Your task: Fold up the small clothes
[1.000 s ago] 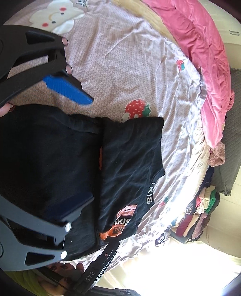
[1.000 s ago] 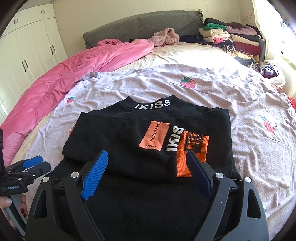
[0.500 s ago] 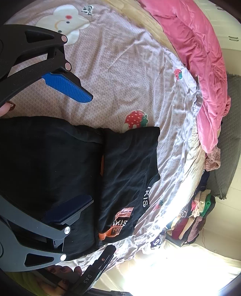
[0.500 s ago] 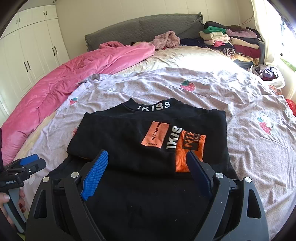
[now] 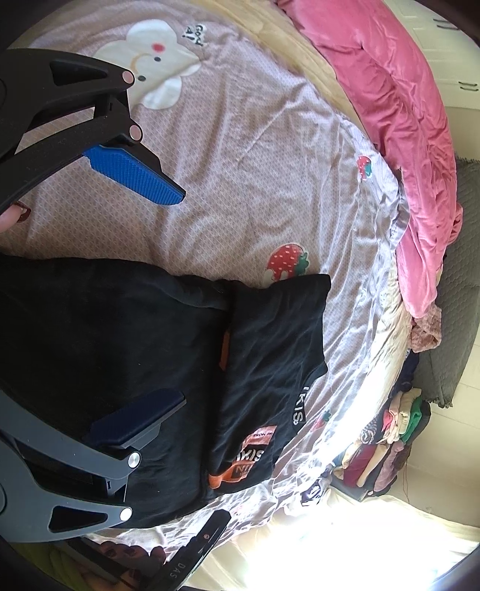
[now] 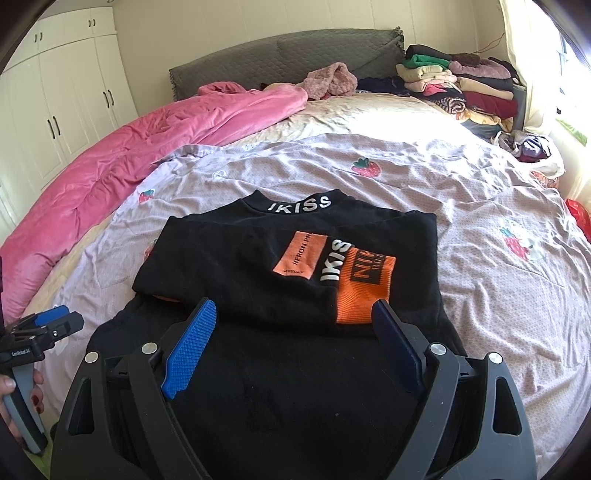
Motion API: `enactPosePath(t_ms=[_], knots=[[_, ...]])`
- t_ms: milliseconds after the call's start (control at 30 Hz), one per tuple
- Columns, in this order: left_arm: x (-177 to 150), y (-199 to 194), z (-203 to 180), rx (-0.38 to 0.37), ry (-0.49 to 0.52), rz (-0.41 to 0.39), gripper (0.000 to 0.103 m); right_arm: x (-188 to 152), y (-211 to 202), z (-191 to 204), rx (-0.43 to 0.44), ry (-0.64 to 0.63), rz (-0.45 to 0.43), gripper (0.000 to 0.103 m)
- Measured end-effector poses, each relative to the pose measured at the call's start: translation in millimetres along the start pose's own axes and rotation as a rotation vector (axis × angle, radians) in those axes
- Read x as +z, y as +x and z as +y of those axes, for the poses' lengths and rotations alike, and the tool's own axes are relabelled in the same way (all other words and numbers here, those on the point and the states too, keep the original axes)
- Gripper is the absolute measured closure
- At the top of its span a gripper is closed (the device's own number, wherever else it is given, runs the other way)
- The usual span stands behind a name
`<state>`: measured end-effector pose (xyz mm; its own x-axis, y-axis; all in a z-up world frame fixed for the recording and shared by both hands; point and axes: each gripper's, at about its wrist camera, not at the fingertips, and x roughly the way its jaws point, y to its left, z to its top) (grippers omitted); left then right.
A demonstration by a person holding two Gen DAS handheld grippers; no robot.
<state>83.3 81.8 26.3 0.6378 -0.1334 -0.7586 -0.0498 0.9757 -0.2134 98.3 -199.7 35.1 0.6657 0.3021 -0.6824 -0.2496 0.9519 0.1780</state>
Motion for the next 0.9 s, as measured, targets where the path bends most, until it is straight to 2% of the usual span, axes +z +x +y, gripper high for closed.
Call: enactPosePath(t_ms=[900], knots=[[-48.2,-16.3,16.5,0.056,-0.021,0.035,0.010,-51.6,-34.3,-19.2,-0.043,-0.012,0.030,0.018]])
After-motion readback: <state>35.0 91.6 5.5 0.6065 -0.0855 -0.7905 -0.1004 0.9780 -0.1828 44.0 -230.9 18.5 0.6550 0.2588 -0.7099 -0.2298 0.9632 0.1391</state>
